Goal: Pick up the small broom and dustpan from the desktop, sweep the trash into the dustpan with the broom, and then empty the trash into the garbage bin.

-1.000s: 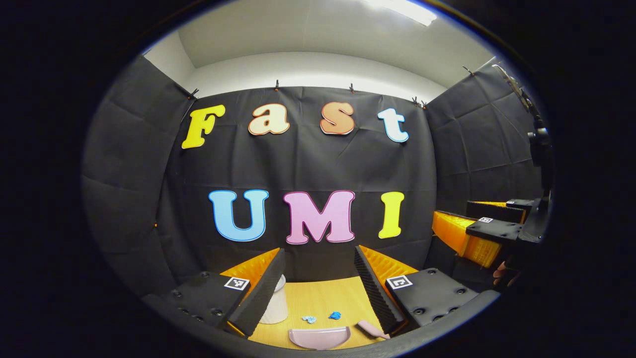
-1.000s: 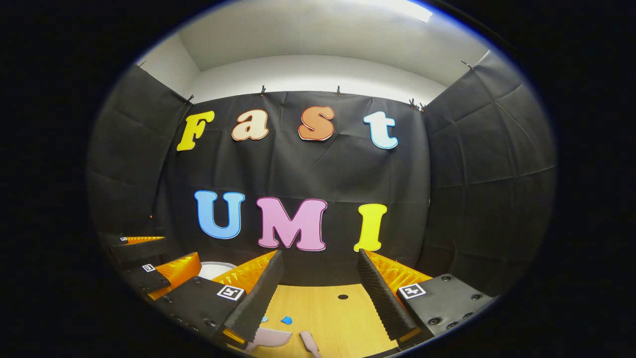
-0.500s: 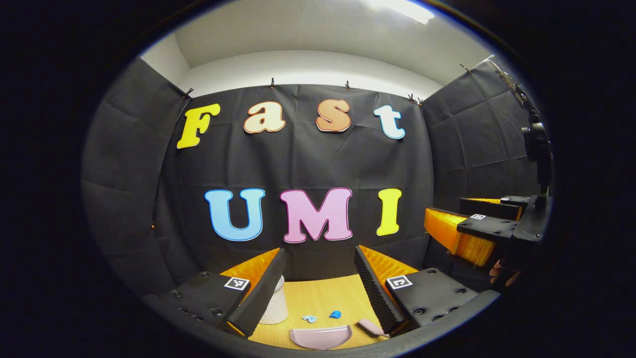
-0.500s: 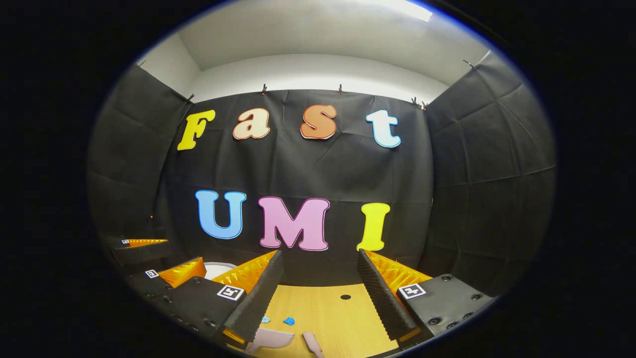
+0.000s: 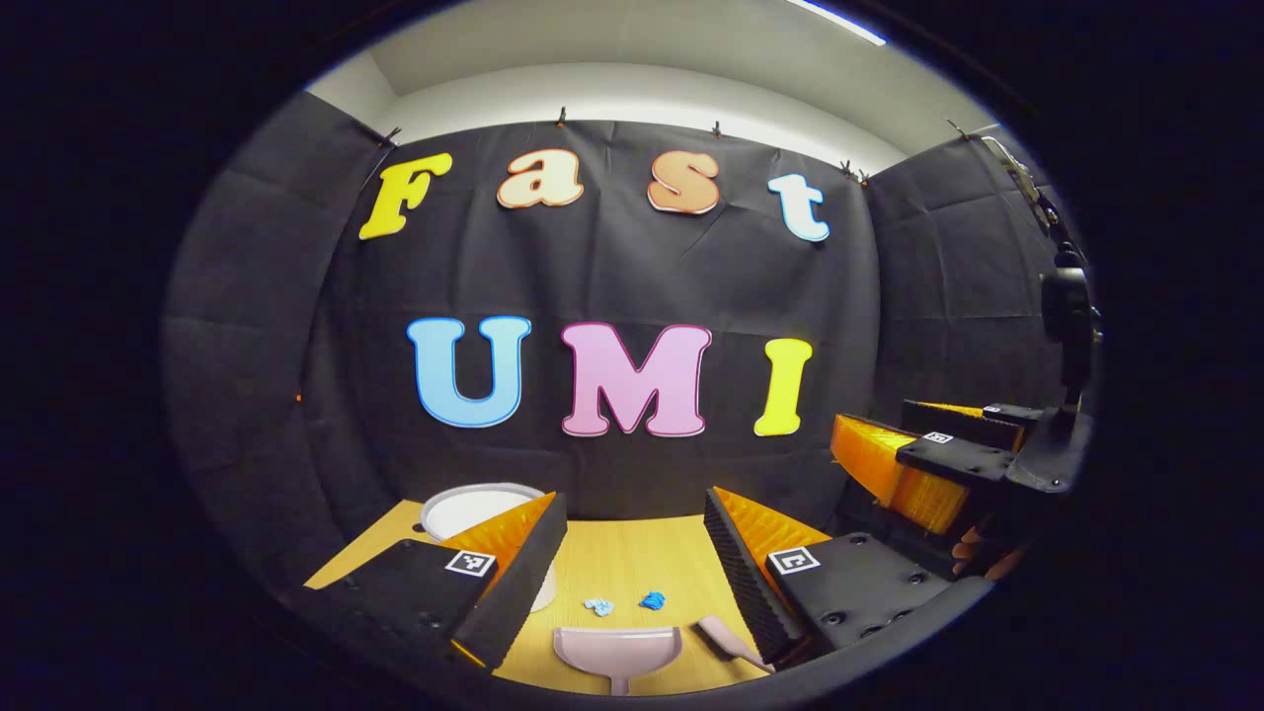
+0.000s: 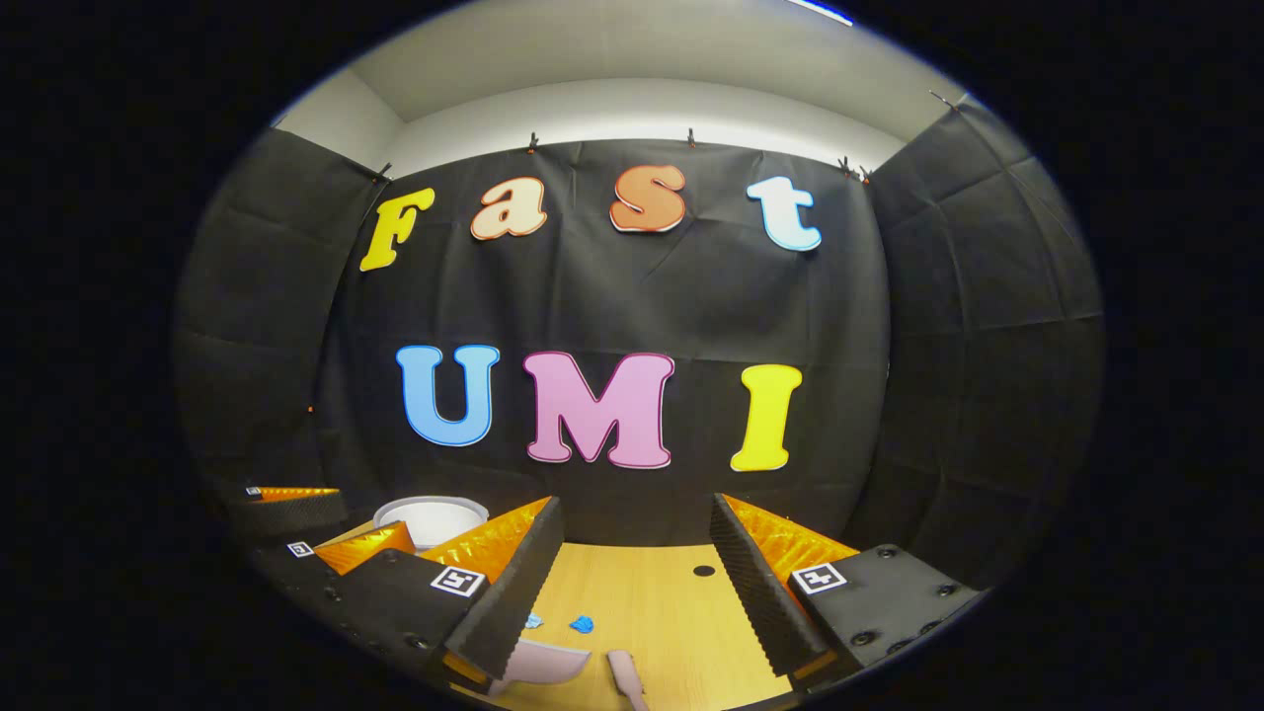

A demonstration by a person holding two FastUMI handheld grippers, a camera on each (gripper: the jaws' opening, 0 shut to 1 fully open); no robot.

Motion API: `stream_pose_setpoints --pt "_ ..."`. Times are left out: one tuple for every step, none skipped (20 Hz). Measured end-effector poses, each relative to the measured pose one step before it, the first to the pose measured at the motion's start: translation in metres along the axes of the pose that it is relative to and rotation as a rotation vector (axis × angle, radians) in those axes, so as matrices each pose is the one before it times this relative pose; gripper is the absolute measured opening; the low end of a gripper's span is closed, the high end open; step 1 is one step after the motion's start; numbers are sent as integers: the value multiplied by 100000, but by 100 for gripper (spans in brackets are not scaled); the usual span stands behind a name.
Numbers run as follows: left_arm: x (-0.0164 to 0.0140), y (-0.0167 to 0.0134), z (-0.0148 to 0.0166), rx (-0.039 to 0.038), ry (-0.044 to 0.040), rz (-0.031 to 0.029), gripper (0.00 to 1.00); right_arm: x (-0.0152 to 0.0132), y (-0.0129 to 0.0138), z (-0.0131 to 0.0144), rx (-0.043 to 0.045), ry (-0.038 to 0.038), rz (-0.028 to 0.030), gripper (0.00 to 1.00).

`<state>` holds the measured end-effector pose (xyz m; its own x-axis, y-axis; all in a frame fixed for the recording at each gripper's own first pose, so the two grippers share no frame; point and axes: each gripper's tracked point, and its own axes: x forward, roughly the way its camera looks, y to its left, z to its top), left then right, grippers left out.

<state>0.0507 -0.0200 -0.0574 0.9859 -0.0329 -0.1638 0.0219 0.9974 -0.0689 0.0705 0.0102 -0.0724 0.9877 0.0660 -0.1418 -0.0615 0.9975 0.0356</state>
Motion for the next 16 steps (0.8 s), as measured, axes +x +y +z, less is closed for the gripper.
stream_pose_setpoints --pt "676 -72 -1262 -1131 4535 444 82 855 0 -1120 1383 2943 959 96" --pt "629 -101 -1125 -1076 3897 126 82 647 -80 -1061 1132 2904 938 92" --pt "733 45 -1222 -415 4194 531 83 776 -321 -1293 1244 3744 402 92" --pt "595 84 -1175 -215 4367 556 82 661 -40 -1678 2144 5197 1557 96" --pt "764 160 -1270 -368 4263 776 83 524 -103 -1680 2210 5168 128 96" --pt "684 93 -1111 -647 4163 441 84 829 -141 -1520 1487 5122 735 96" --pt "750 112 -1136 -1109 4372 83 83 891 -307 -1795 1566 5726 199 96" --pt "787 -27 -1344 -893 5236 -142 83 856 -84 -1574 1890 5426 1091 96" --pt "895 48 -1522 -1109 5487 160 83 790 -105 -1861 1273 6300 749 96" --pt "922 -16 -1467 -2013 5769 -458 83 946 -105 -1802 1964 6106 915 96" --pt "1142 -124 -1597 -4175 6176 -1087 83 761 -170 -1551 1952 5792 880 96" --pt "1302 -121 -1575 -4480 8659 -1307 83 783 -173 -1617 536 5818 474 97" --pt "548 -183 -1891 -3322 10664 747 83 683 -304 -1769 120 5131 32 97" --pt "903 354 -1336 -541 5479 1045 84 677 -367 -1505 513 4910 58 97" --pt "763 441 -839 -312 3382 987 86 640 -139 -1380 204 4506 408 97" --pt "568 482 -936 136 3670 1027 85 764 -111 -1031 14 4441 -192 97"
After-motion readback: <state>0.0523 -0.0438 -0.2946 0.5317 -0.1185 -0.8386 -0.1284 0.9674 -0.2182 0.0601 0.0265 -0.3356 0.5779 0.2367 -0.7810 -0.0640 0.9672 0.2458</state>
